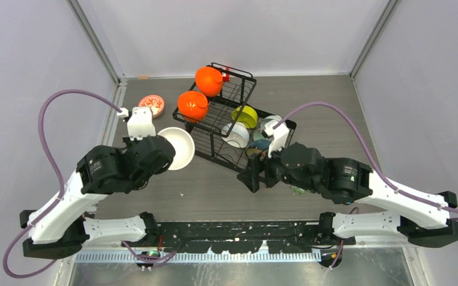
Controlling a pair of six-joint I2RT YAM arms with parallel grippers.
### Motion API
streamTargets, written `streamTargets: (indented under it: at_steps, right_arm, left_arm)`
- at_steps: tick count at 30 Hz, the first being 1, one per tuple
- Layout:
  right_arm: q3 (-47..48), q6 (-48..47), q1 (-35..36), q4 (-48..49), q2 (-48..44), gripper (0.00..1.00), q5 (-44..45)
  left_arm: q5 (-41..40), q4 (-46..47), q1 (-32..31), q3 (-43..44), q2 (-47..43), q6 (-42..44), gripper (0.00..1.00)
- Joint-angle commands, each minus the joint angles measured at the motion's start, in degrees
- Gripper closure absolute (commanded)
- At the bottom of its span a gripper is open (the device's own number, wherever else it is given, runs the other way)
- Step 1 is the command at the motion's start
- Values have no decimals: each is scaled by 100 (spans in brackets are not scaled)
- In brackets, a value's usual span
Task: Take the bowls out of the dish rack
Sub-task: Place the bowl at the center of the board.
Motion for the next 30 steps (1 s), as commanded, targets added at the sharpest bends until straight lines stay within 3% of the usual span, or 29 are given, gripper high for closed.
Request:
streamTargets:
  at_steps: [1, 5, 11, 17, 25, 30]
  right_arm:
    - [-662, -338, -13, 432, -488, 18, 166]
    - [-1080, -327, -13, 705, -764, 18, 156]
    - [-1571, -255, -9, 857, -953, 18, 132]
    - [-2495, 249, -12, 1677, -1696, 19, -123]
    - [-3059, 281, -9, 1681, -2029, 19, -229]
    - [-3377, 462, -12, 1786, -2006, 20, -276]
  left_arm:
    - [-108, 308, 974, -72, -66, 936, 100]
    - [785, 1138, 2140, -120, -77, 1741, 100]
    - [1456, 1742, 3332, 76, 406, 2070, 100]
    - [1990, 2368, 4579, -137, 397, 1680, 100]
    - [4430, 3399, 7223, -988, 708, 1091, 100]
    - [4538, 4244, 7638, -1699, 1154, 603, 100]
